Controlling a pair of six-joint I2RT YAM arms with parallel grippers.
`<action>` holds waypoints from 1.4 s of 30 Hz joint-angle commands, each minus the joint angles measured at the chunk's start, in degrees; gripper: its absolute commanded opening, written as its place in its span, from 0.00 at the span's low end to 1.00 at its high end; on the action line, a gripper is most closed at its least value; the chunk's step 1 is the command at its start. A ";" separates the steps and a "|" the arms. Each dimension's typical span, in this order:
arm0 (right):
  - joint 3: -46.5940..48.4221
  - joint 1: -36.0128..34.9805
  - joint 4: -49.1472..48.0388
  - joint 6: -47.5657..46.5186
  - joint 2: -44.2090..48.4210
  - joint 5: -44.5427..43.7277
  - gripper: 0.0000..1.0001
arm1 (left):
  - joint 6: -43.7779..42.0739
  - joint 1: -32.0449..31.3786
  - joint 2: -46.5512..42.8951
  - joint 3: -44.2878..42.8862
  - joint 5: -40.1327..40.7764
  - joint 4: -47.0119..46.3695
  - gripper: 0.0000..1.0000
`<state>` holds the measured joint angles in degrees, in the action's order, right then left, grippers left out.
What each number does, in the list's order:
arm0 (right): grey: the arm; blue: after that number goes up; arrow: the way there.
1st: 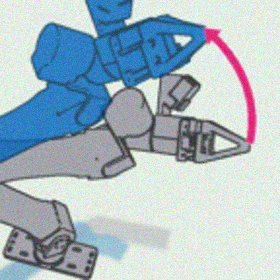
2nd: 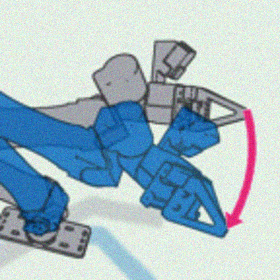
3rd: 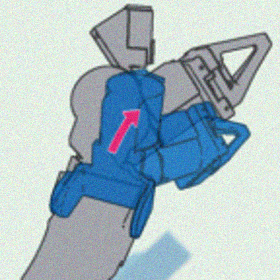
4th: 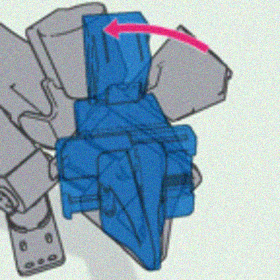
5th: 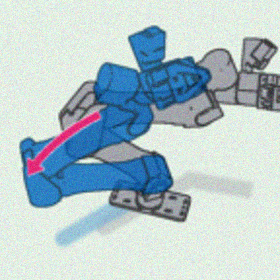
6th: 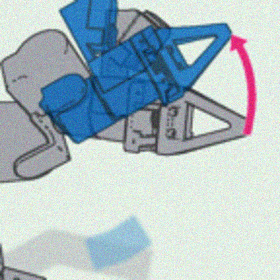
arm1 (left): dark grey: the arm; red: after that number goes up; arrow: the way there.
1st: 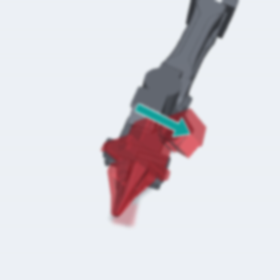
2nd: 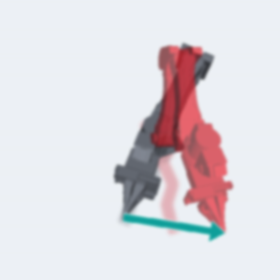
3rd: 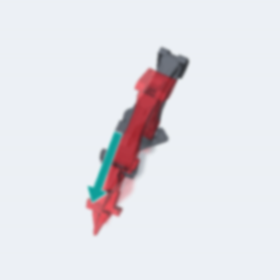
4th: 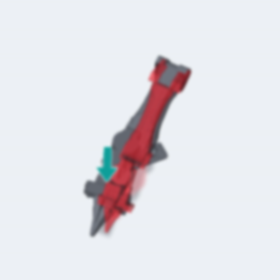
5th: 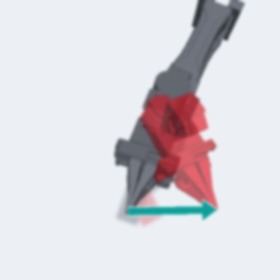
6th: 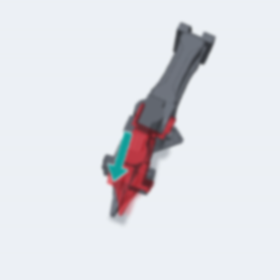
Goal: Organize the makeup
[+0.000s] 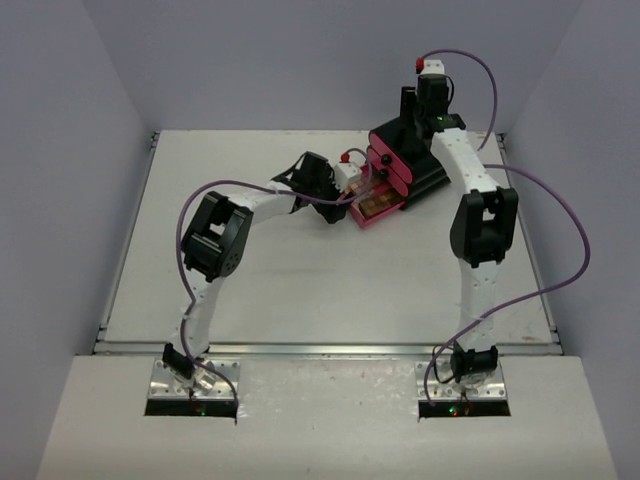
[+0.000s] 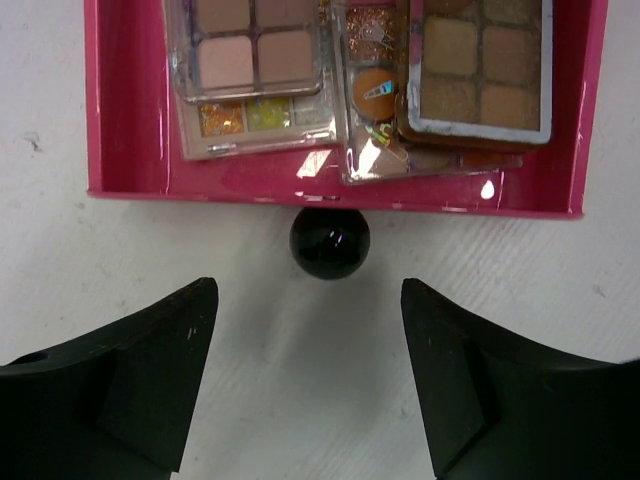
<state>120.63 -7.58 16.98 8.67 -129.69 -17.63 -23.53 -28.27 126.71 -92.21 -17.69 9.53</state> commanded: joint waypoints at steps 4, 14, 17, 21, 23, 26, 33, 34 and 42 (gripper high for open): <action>-6.40 0.55 -1.11 -1.28 2.20 -0.14 0.65 | 3.21 -1.08 3.96 -4.72 -0.06 -3.29 0.64; -14.37 0.55 -6.23 -2.41 5.97 1.39 0.65 | 5.95 -1.67 6.27 -9.22 -1.31 -2.29 0.34; -14.50 0.55 -6.17 -2.69 5.64 1.64 0.65 | 5.95 -1.94 6.86 -10.28 -1.26 -2.15 0.21; -14.73 0.55 -6.17 -2.81 5.34 4.01 0.64 | 6.62 -2.18 7.52 -12.49 -1.49 -1.72 0.05; -14.87 0.55 -6.31 -2.94 5.24 4.98 0.64 | 7.12 -2.30 7.96 -14.41 -1.86 -1.40 0.02; -15.60 0.55 -6.65 -2.76 5.30 5.98 0.64 | 7.36 -2.63 8.62 -16.61 -2.12 -1.18 0.00; -17.81 0.55 -7.22 -2.95 5.67 7.18 0.63 | 10.40 -3.11 13.17 -23.62 -3.16 -1.09 0.00; -17.91 0.55 -7.22 -2.94 5.67 7.26 0.63 | 10.98 -3.13 14.50 -24.68 -3.30 -1.11 0.00; -19.61 0.55 -7.82 -1.81 5.51 8.96 0.63 | 15.59 -3.80 21.69 -34.51 -1.70 -4.19 0.03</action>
<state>104.44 -7.14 1.31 7.74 -123.24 -10.37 -11.42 -31.59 146.28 -121.19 -19.97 12.51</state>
